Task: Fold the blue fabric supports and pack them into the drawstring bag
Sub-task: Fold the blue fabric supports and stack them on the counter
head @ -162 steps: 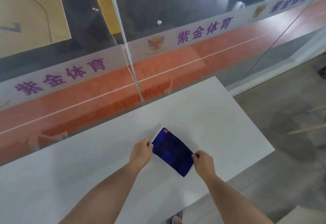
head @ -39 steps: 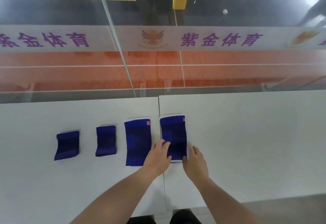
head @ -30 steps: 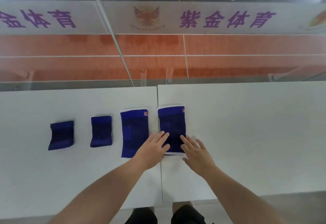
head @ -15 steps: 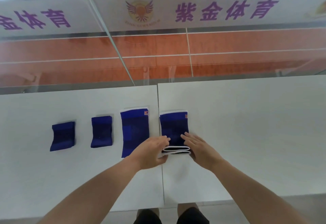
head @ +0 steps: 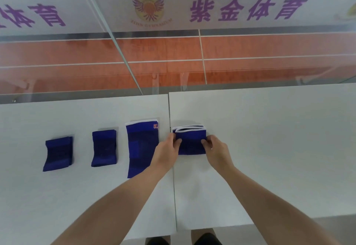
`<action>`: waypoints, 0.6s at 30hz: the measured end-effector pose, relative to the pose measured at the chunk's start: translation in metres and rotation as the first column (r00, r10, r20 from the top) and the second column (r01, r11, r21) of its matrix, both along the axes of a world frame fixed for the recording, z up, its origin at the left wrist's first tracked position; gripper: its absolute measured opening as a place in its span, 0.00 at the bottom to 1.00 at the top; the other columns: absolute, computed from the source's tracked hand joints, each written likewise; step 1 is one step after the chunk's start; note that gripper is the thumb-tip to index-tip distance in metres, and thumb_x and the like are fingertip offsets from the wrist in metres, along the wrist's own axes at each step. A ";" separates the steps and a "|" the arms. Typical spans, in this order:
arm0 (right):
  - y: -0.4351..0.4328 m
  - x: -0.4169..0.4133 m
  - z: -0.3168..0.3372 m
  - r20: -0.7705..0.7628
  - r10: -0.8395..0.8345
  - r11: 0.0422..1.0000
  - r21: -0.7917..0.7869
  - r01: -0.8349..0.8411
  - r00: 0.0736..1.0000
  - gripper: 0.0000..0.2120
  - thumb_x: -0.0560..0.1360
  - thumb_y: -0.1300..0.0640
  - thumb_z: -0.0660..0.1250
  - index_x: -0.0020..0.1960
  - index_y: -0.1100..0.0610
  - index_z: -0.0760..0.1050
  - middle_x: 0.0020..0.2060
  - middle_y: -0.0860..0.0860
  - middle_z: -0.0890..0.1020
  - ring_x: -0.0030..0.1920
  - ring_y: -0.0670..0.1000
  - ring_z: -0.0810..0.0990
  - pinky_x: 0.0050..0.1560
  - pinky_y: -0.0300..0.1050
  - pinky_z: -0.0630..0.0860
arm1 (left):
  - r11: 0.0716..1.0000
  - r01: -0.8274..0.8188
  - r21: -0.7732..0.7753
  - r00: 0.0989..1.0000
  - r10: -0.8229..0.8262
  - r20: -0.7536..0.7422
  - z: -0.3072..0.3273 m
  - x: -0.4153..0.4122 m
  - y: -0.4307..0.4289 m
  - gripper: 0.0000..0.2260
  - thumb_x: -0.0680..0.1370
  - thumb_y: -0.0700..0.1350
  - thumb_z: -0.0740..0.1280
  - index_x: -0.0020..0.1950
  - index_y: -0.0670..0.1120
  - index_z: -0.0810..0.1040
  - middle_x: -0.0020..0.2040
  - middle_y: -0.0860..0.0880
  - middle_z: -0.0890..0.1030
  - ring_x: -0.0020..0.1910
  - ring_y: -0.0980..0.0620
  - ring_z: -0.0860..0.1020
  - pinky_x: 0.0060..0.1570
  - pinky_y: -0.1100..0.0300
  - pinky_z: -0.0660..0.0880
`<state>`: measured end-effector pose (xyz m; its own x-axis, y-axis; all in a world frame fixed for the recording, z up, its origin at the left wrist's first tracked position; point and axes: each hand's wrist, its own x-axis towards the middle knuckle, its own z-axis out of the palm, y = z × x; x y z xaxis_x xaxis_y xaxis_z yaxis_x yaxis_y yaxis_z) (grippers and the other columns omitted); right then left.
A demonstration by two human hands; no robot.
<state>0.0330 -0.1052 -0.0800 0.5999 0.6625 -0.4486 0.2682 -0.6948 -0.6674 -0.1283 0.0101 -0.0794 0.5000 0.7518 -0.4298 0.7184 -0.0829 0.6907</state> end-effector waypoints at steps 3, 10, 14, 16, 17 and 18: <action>0.015 0.004 -0.009 0.117 0.072 0.994 -0.089 -0.061 0.991 0.07 0.82 0.51 0.59 0.48 0.52 0.71 0.43 0.49 0.82 0.43 0.54 0.79 0.43 0.51 0.75 | 0.982 -0.058 0.182 0.998 0.055 0.021 -0.009 0.011 0.002 0.09 0.83 0.49 0.62 0.60 0.48 0.70 0.53 0.50 0.79 0.49 0.49 0.77 0.49 0.54 0.76; 0.014 -0.001 -0.032 0.462 0.206 0.978 -0.117 -0.171 0.863 0.20 0.81 0.53 0.62 0.71 0.57 0.66 0.67 0.55 0.73 0.67 0.58 0.71 0.65 0.53 0.71 | 0.681 0.569 0.461 0.819 -0.419 -0.392 -0.049 0.012 -0.006 0.25 0.85 0.53 0.50 0.81 0.47 0.53 0.83 0.48 0.49 0.81 0.48 0.43 0.78 0.40 0.51; -0.012 -0.006 -0.056 0.655 0.499 0.844 -0.217 -0.491 0.568 0.26 0.84 0.54 0.53 0.79 0.62 0.59 0.80 0.56 0.59 0.80 0.58 0.59 0.79 0.59 0.56 | 0.658 0.588 0.470 0.804 -0.412 -0.429 -0.059 0.011 -0.003 0.28 0.85 0.54 0.47 0.82 0.47 0.44 0.83 0.50 0.42 0.81 0.49 0.39 0.78 0.39 0.45; -0.016 -0.006 -0.063 0.627 0.533 0.831 -0.262 -0.490 0.568 0.27 0.84 0.51 0.49 0.80 0.61 0.57 0.81 0.54 0.57 0.80 0.57 0.56 0.79 0.60 0.54 | 0.652 0.599 0.465 0.795 -0.414 -0.443 -0.061 0.011 -0.004 0.28 0.85 0.54 0.47 0.82 0.47 0.42 0.83 0.50 0.40 0.81 0.49 0.38 0.78 0.40 0.43; -0.017 -0.006 -0.065 0.615 0.548 0.825 -0.285 -0.488 0.567 0.27 0.84 0.51 0.48 0.81 0.60 0.56 0.81 0.54 0.57 0.81 0.57 0.55 0.79 0.61 0.54 | 0.651 0.604 0.460 0.790 -0.414 -0.452 -0.062 0.011 -0.004 0.29 0.84 0.53 0.47 0.82 0.47 0.40 0.82 0.50 0.39 0.81 0.49 0.37 0.78 0.40 0.42; -0.016 -0.006 -0.064 0.602 0.564 0.817 -0.304 -0.491 0.565 0.28 0.84 0.50 0.48 0.81 0.60 0.55 0.81 0.54 0.56 0.81 0.58 0.55 0.79 0.61 0.54 | 0.656 0.612 0.441 0.782 -0.420 -0.460 -0.060 0.013 -0.003 0.29 0.84 0.53 0.47 0.82 0.47 0.39 0.82 0.50 0.37 0.80 0.49 0.36 0.78 0.40 0.41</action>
